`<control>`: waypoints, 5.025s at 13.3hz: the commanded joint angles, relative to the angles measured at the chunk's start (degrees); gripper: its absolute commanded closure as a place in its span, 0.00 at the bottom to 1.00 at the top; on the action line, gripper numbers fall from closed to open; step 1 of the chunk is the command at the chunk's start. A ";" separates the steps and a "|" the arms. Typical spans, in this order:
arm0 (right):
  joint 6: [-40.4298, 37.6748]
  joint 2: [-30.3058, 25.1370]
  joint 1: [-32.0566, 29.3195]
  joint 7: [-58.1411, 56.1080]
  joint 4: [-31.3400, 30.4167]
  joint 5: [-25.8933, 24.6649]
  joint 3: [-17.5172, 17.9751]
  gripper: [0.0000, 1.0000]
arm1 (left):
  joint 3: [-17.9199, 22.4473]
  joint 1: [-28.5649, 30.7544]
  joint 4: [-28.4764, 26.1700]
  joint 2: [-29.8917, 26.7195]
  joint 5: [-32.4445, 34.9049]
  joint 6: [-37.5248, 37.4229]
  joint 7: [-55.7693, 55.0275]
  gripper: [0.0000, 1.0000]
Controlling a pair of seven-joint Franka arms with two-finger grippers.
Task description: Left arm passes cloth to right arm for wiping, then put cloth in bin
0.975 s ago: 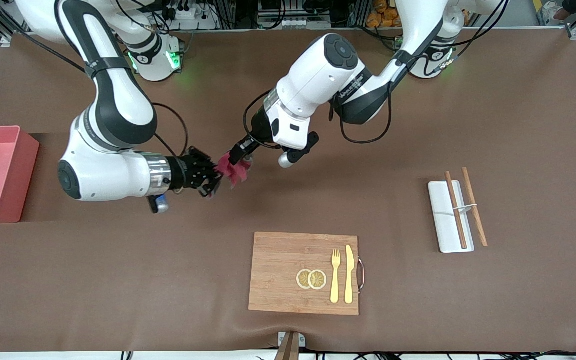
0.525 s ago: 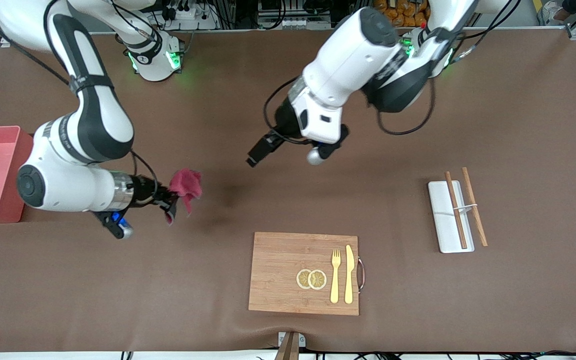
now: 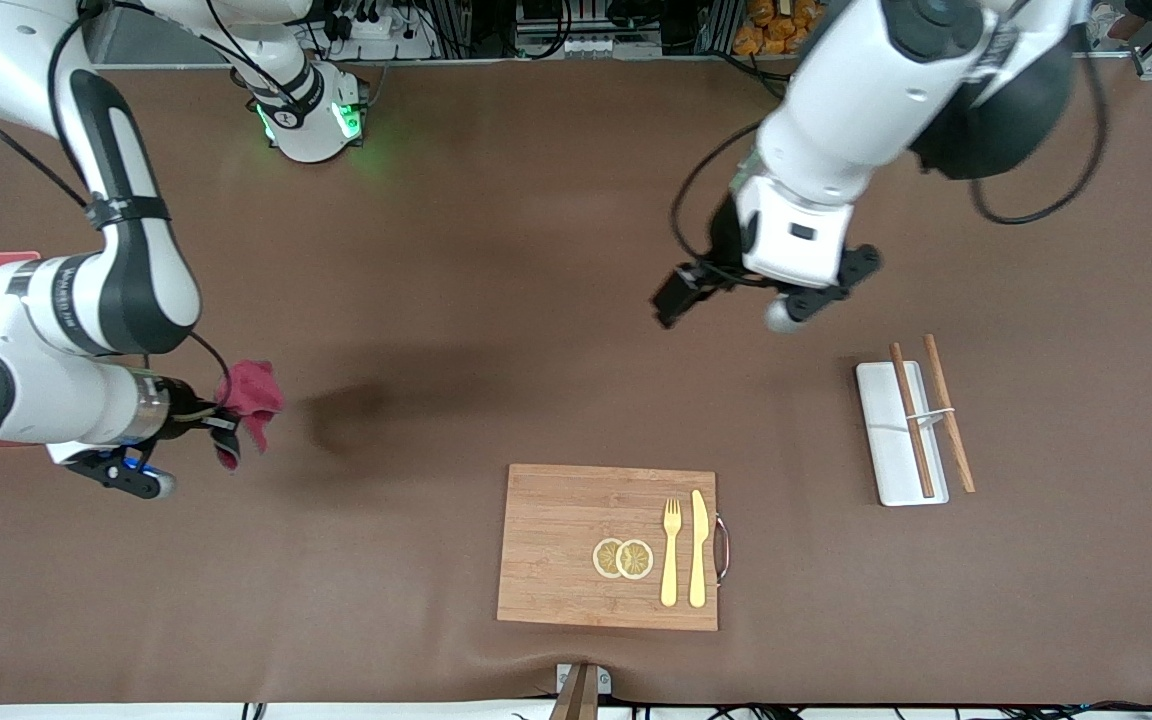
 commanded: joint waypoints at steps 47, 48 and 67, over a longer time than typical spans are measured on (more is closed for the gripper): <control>4.59 -7.06 -12.19 -0.66 -8.34 -8.87 16.02 1.00 | 20.27 8.25 -10.78 -18.58 4.47 -16.06 60.02 0.00; 3.45 -8.55 -15.88 -8.22 -8.17 -8.87 16.02 1.00 | 20.36 8.24 -10.78 -18.58 4.12 -16.06 60.02 0.00; 15.30 12.53 -51.77 -67.71 6.77 -18.89 15.93 0.00 | 21.24 7.98 -10.70 -18.49 1.83 -15.97 59.94 0.00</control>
